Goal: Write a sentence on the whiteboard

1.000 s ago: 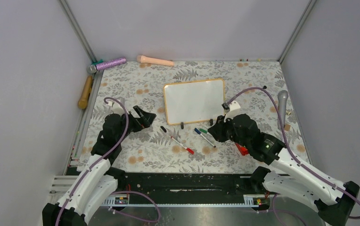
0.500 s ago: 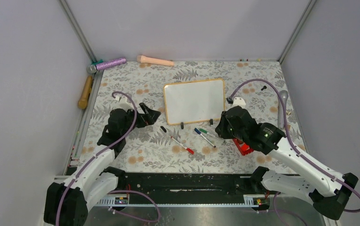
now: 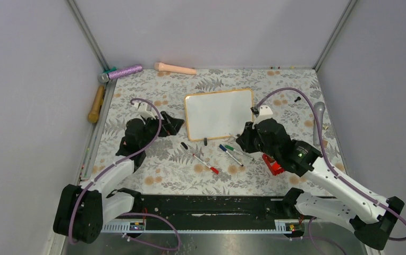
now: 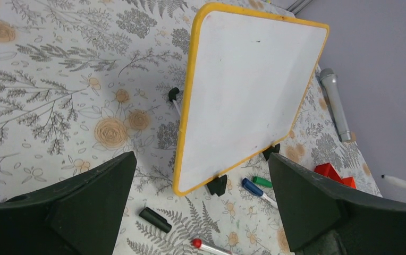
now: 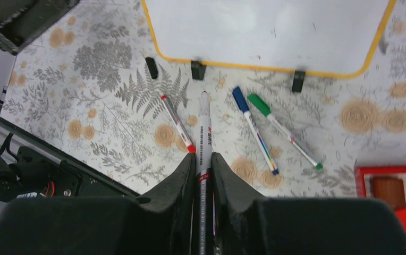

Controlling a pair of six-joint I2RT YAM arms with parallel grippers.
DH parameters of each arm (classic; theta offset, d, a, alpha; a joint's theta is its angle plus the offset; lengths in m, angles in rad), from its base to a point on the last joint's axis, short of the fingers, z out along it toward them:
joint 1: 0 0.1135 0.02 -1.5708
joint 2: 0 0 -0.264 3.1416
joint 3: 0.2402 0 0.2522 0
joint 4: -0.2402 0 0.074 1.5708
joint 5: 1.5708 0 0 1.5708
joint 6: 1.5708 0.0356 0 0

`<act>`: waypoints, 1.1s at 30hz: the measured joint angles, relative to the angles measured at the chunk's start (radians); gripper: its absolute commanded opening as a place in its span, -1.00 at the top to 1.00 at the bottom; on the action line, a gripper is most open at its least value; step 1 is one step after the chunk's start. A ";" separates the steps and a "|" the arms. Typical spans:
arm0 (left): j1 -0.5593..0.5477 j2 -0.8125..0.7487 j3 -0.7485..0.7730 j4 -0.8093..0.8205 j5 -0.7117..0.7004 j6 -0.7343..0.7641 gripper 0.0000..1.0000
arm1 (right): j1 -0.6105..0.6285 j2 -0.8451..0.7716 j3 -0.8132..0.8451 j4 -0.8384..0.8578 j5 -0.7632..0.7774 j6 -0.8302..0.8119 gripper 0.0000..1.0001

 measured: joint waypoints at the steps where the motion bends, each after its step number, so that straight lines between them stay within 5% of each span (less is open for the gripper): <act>1: 0.005 0.017 0.000 0.031 0.009 0.002 -0.98 | 0.000 0.003 0.003 0.021 0.002 -0.028 1.00; 10: 0.089 0.259 0.000 0.288 0.170 -0.062 -0.97 | 0.000 0.193 0.166 0.138 -0.018 -0.171 1.00; 24: 0.197 0.682 0.063 0.783 0.473 -0.367 -0.81 | 0.000 0.243 0.213 0.177 -0.033 -0.230 1.00; 33: 0.204 0.701 0.108 0.779 0.521 -0.340 -0.98 | 0.000 0.270 0.267 0.183 -0.013 -0.293 1.00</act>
